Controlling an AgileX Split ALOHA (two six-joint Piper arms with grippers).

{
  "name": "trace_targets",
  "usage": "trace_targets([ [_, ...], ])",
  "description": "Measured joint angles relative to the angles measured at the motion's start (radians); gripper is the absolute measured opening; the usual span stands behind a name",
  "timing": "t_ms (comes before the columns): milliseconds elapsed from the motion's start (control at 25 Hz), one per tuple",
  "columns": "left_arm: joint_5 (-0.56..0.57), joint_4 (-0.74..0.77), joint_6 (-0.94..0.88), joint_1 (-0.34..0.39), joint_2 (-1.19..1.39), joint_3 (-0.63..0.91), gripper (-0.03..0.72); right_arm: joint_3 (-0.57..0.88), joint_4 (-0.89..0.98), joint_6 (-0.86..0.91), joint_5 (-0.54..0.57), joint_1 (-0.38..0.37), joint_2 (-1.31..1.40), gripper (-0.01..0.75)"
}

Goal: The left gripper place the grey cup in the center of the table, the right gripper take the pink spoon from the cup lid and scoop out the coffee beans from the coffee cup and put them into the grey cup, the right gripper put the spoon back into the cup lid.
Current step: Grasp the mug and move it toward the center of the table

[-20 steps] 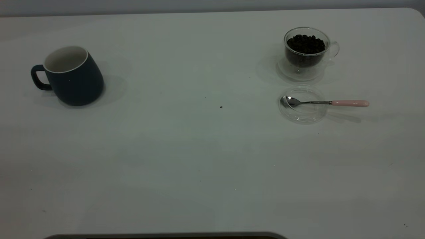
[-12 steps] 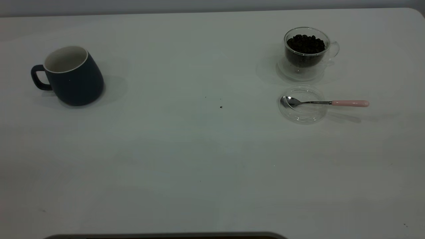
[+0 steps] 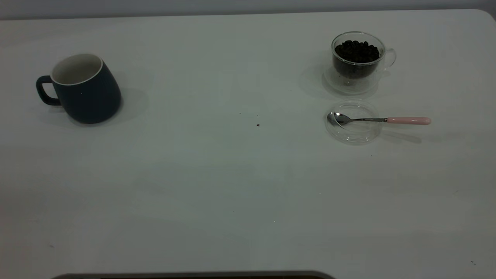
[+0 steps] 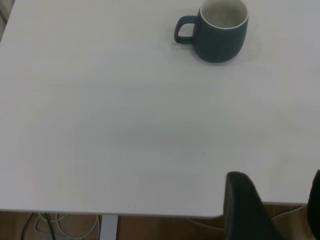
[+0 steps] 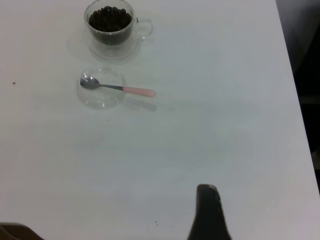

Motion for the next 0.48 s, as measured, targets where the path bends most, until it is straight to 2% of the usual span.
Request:
trace_targets([
  [480,-0.001,0.000,-0.005,0.000,0.000,0.000,0.370,0.000,0.000,0.001,0.000,0.000,0.000,0.591],
])
